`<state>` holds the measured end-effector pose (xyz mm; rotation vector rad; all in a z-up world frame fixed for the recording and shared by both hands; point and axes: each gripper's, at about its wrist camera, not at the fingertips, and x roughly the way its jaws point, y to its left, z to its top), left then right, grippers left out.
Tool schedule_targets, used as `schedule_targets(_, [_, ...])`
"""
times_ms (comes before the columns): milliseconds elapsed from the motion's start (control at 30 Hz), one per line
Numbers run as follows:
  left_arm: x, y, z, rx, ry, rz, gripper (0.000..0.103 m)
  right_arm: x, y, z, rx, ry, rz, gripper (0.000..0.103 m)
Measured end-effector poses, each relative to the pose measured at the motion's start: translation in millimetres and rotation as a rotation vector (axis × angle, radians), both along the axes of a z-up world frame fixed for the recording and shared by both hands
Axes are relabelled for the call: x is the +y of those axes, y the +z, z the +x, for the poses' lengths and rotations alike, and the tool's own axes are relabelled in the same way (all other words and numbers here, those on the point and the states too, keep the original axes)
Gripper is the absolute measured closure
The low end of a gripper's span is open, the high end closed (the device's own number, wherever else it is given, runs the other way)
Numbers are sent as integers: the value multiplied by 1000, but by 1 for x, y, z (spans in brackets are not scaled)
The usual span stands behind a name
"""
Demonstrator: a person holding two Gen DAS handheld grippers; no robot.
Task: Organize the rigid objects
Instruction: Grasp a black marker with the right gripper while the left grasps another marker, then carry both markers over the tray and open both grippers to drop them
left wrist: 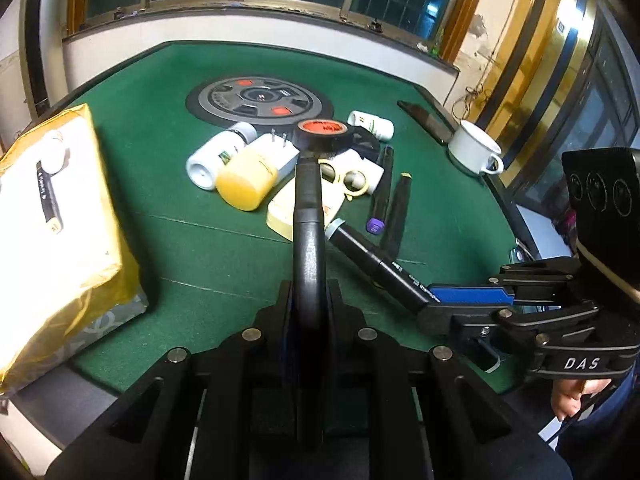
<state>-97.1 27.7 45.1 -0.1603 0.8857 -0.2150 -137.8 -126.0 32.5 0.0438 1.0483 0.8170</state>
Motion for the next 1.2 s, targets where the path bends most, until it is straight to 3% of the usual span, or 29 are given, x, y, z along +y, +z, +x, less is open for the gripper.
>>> schedule_targets(500, [50,26,-15,-81,111,-76,91,55,25,20,-23,17,54,90])
schedule_targets(900, [123,41,-30,-147,316,-84,91,120,48,30,-47,84,83,90])
schedule_targets(1200, [184,15,-6,-60,478,-101,91,191,53,49,-70,115,34,90])
